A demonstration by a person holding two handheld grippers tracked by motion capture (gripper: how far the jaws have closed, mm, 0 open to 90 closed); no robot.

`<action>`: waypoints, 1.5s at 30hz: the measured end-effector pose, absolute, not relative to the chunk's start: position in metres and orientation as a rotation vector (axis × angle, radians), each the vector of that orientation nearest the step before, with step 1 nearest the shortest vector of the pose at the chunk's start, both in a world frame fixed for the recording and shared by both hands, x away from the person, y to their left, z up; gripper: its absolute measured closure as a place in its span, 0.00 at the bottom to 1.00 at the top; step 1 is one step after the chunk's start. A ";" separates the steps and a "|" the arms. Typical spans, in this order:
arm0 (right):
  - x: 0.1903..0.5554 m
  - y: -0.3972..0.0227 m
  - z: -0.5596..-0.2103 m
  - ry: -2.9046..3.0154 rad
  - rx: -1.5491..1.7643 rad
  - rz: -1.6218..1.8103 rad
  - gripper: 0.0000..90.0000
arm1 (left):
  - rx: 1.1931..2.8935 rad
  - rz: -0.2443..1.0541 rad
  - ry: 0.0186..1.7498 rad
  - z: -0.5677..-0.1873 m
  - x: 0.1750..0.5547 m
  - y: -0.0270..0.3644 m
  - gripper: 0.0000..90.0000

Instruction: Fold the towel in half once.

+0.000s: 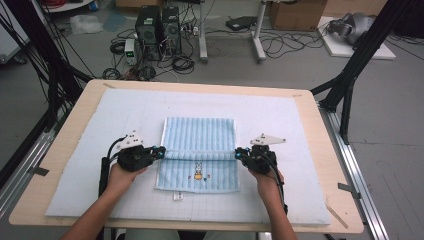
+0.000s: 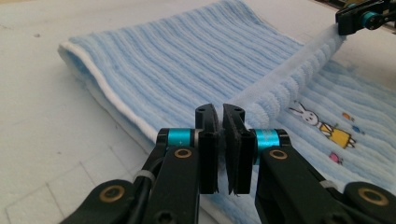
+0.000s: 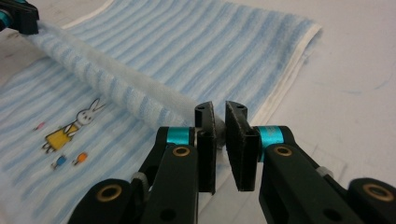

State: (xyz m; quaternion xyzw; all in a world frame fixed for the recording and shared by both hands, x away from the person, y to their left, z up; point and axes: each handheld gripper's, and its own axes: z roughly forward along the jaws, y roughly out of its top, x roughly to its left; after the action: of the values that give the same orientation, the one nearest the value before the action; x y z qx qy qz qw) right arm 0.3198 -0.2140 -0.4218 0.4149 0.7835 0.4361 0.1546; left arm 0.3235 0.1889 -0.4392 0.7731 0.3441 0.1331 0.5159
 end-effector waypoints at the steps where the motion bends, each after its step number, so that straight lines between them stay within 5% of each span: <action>1: 0.317 -0.215 -0.423 2.244 1.187 1.257 0.92 | 1.851 0.321 0.830 -0.440 0.321 0.189 0.94; 28: 0.247 -0.221 -0.422 2.315 1.125 1.265 0.93 | 1.844 0.216 0.789 -0.441 0.251 0.199 0.93; 31: 0.246 -0.222 -0.424 2.336 1.127 1.245 0.91 | 1.824 0.190 0.824 -0.442 0.254 0.201 0.79; 33: 0.248 -0.224 -0.425 2.328 1.162 1.261 0.70 | 1.780 0.195 0.889 -0.440 0.259 0.205 0.60; 34: 0.250 -0.226 -0.424 2.306 1.193 1.287 0.68 | 1.761 0.209 0.910 -0.439 0.261 0.207 0.57; 45: 0.264 -0.205 -0.436 2.375 1.124 1.198 0.80 | 1.742 0.275 0.980 -0.436 0.282 0.212 0.58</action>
State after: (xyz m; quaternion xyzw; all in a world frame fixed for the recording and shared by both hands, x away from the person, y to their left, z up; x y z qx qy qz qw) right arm 0.2636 -0.2047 -0.4359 0.3861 0.8159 0.4115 0.1263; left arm 0.2819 0.2119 -0.4363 0.7307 0.4109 0.1153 0.5329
